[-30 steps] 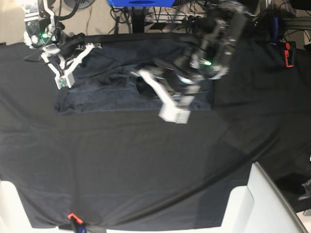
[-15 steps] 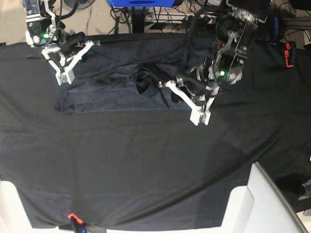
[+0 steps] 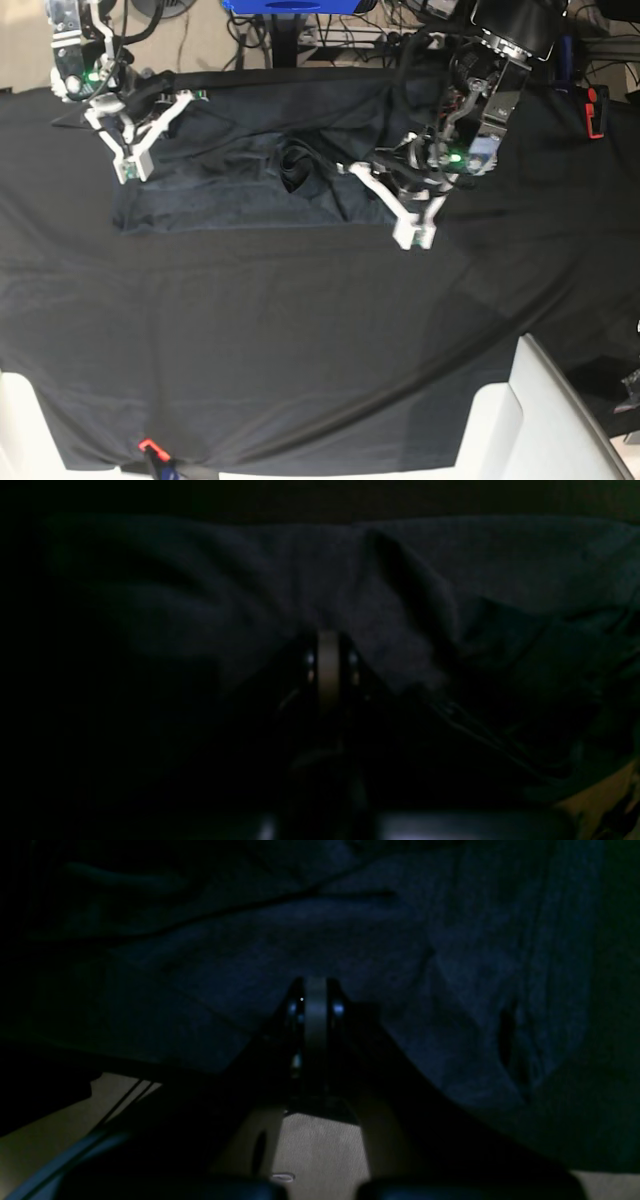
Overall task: Fold the T-shirt properly
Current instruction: 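Release and reposition the left gripper on the folded side panel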
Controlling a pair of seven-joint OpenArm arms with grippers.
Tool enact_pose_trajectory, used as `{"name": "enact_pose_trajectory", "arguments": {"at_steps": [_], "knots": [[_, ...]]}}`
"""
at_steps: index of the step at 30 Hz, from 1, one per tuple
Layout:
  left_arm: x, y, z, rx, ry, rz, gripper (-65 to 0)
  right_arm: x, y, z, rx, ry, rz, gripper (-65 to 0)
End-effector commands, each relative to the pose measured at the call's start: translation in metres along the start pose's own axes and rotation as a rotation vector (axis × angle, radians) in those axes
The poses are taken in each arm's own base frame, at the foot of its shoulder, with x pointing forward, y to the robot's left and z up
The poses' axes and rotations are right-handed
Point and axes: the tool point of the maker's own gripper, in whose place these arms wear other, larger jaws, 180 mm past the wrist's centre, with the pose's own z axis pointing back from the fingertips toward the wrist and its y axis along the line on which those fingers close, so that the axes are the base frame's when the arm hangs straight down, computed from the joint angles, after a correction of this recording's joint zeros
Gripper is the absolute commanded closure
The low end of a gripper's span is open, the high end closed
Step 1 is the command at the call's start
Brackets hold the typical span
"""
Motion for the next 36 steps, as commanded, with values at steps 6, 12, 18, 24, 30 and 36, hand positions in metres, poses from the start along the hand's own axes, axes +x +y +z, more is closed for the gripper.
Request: {"name": "enact_pose_trajectory", "arguments": {"at_steps": [6, 12, 18, 24, 30, 36], "knots": [[0.003, -0.026, 0.002, -0.061, -0.014, -0.046, 0.0, 0.012, -0.002, 0.002, 0.002, -0.035, 0.005, 0.0], [0.002, -0.03, 0.004, -0.071, -0.017, -0.045, 0.0, 0.012, -0.002, 0.001, 0.002, -0.035, 0.004, 0.0], [0.006, -0.044, 0.014, -0.108, -0.048, -0.054, 0.0, 0.012, -0.002, 0.001, 0.002, -0.035, 0.004, 0.0], [-0.007, -0.049, 0.014, -0.116, 0.014, -0.051, 0.0, 0.013, -0.002, 0.001, 0.002, -0.036, 0.005, 0.0], [-0.007, -0.049, 0.014, -0.117, 0.016, -0.05, 0.0, 0.015, -0.002, 0.001, 0.002, -0.039, 0.005, 0.0], [-0.02, -0.065, 0.013, -0.151, 0.046, -0.082, 0.0, 0.015, -0.002, 0.001, 0.002, -0.039, 0.005, 0.0]]}}
